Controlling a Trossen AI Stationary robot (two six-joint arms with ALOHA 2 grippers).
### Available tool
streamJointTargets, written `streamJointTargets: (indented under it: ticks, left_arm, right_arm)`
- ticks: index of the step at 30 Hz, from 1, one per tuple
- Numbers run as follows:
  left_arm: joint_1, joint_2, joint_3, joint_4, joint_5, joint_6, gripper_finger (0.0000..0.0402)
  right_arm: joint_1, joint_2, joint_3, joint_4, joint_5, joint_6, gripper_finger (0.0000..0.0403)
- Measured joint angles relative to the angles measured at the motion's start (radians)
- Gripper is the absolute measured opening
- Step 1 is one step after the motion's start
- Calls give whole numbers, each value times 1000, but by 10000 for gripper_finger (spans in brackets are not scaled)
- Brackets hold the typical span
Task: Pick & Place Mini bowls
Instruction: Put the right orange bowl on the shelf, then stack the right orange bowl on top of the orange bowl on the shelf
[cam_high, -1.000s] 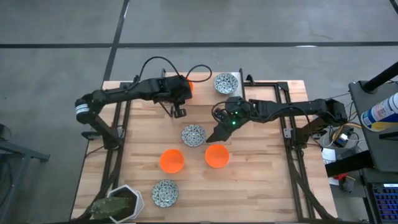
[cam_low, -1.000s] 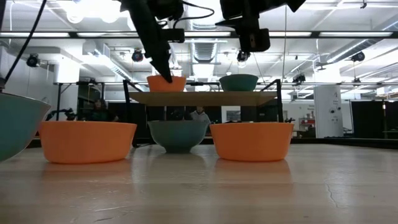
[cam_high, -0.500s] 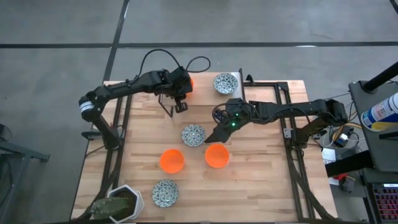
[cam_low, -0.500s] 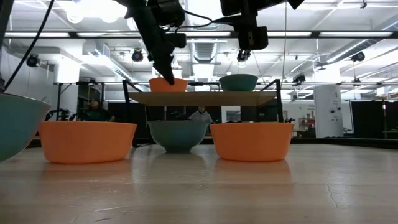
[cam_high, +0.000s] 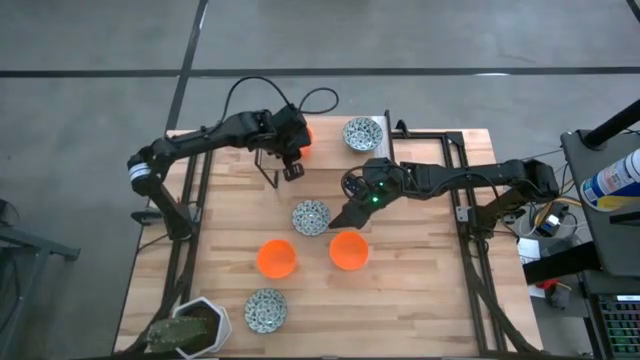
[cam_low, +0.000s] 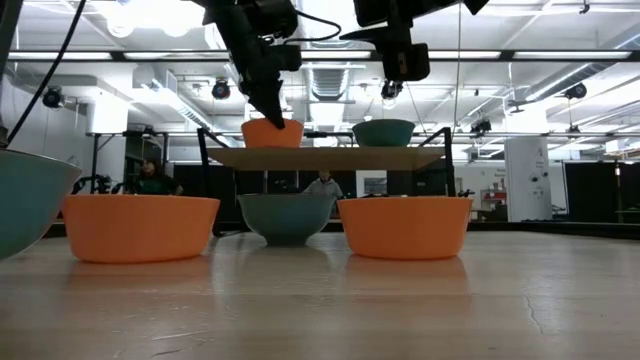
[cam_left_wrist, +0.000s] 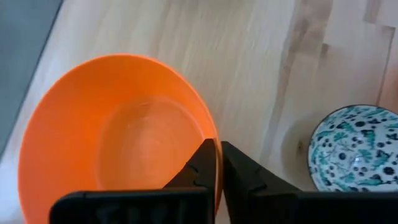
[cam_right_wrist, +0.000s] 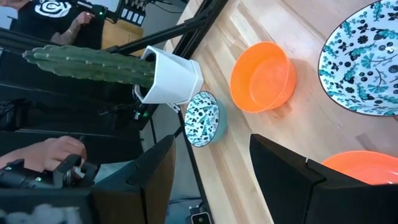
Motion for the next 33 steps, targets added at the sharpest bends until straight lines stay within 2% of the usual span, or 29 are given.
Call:
streamJointTargets:
  ticks: [8,14,19,22,27,30,33]
  left_arm:
    - [0,-8,0,5,8,-16,100]
    - [0,-21,17,7,-5,-19,110]
    - [-2,-41,72,3,11,-123,110]
    - [-7,-64,82,-6,61,-180,110]
    - [-23,-131,83,-5,198,-302,110]
    - [-42,-166,83,3,266,-360,110]
    - [-69,-206,83,13,290,-396,110]
  right_arm:
    - [0,0,0,0,1,-1,203]
    - [0,0,0,0,22,-7,203]
    - [15,0,0,-27,18,-28,203]
    - [29,0,0,-117,-3,-48,203]
    - [56,0,0,-364,2,-80,203]
    - [73,6,-2,-492,41,-90,203]
    - [75,17,-16,-534,95,-71,203]
